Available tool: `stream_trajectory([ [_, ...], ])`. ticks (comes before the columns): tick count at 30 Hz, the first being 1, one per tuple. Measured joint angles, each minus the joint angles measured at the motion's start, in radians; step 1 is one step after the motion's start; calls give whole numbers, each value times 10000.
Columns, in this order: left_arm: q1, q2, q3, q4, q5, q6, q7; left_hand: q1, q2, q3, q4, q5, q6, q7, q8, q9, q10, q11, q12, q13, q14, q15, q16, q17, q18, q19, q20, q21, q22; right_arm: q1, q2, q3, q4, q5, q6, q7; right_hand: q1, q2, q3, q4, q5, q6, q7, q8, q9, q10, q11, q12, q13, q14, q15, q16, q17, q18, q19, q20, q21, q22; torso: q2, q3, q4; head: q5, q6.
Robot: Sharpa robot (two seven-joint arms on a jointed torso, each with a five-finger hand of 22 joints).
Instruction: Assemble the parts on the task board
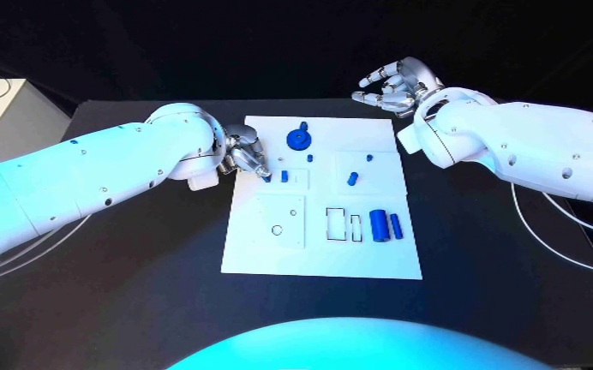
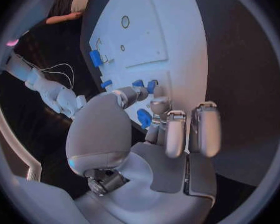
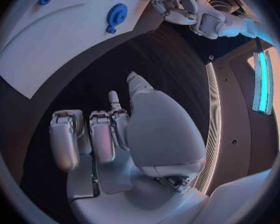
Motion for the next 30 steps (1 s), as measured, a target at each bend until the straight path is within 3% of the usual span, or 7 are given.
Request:
stream_trajectory([
  [4,0,21,-1,15,6,-61,-37,-27,-27,-27,-27,141,68,-35,-1,15,146,-51,66,118,0,0,0,0,-12,16,-16,0,0,0,-8,0,6,0,0,0,0,0,0,0,0,0,0,0,0,0,0,0,-1,0,0,0,0,0,0,0,0,0,2,0,-1,-7,2],
  [6,2,32,-3,17,7,-89,-64,-43,-42,-30,-30,143,71,-36,-1,37,167,-67,118,176,-1,0,0,0,-159,18,-19,0,0,0,-8,0,9,0,0,0,0,0,0,0,0,0,0,0,0,0,0,0,-1,0,0,0,0,0,0,0,0,-1,3,4,-2,-11,3],
  [12,2,62,-8,17,13,-152,-149,-95,-91,-55,-54,199,140,-71,-6,45,328,-153,223,332,-38,-36,0,0,-158,52,-52,0,-1,0,-7,0,18,0,-1,2,0,0,0,0,0,0,0,0,0,0,0,0,-2,0,0,0,8,-1,0,0,0,-1,2,6,-3,-17,3],
  [30,7,118,-23,-73,-24,-166,-462,-156,-149,-110,-110,329,195,-89,-48,50,418,-170,243,419,-3,-74,0,0,-157,124,-52,46,-3,0,-16,1,23,-1,-1,6,0,0,0,0,0,0,0,0,0,0,0,0,-4,0,0,0,7,-1,0,0,0,-4,1,-2,-3,-30,-39],
])
